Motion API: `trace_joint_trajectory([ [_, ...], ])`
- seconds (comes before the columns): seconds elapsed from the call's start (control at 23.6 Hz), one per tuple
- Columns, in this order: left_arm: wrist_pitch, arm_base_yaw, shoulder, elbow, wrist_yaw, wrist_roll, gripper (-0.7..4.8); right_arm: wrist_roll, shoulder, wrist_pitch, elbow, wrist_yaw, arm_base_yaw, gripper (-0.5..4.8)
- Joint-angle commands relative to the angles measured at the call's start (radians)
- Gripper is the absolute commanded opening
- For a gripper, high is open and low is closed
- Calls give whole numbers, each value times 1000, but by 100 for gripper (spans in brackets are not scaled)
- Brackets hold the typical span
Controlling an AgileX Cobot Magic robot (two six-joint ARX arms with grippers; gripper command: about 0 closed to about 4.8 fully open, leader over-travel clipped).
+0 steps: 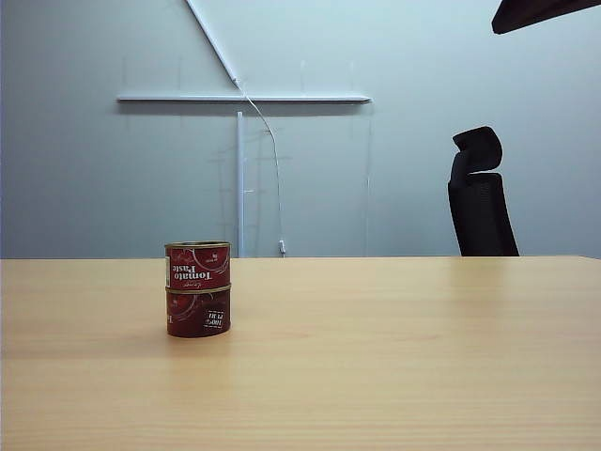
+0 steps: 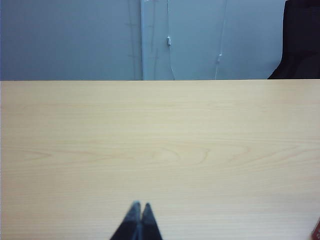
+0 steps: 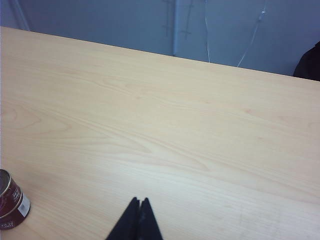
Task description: Stack a can of tomatoes on the right onto the can of tomatoes on the left.
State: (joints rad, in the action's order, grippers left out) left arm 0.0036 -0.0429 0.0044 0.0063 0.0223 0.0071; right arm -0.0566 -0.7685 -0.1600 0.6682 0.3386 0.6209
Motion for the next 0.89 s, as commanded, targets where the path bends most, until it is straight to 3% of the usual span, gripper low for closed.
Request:
trace_joint_trajectory([
  [0.04,10,0,2,3,0,0,-4,-2,3,14,5,0,1,-5],
  [0.3,10,0,2,3,0,0,-4,32,22,-26,5,72,-6,-5],
  [0.47,10,0,2,3,0,0,-4,32,77,-5,-29,64,-29,-5],
  [0.89,10,0,2,3,0,0,-4,31,262,226,-274,-58,-273,-5],
])
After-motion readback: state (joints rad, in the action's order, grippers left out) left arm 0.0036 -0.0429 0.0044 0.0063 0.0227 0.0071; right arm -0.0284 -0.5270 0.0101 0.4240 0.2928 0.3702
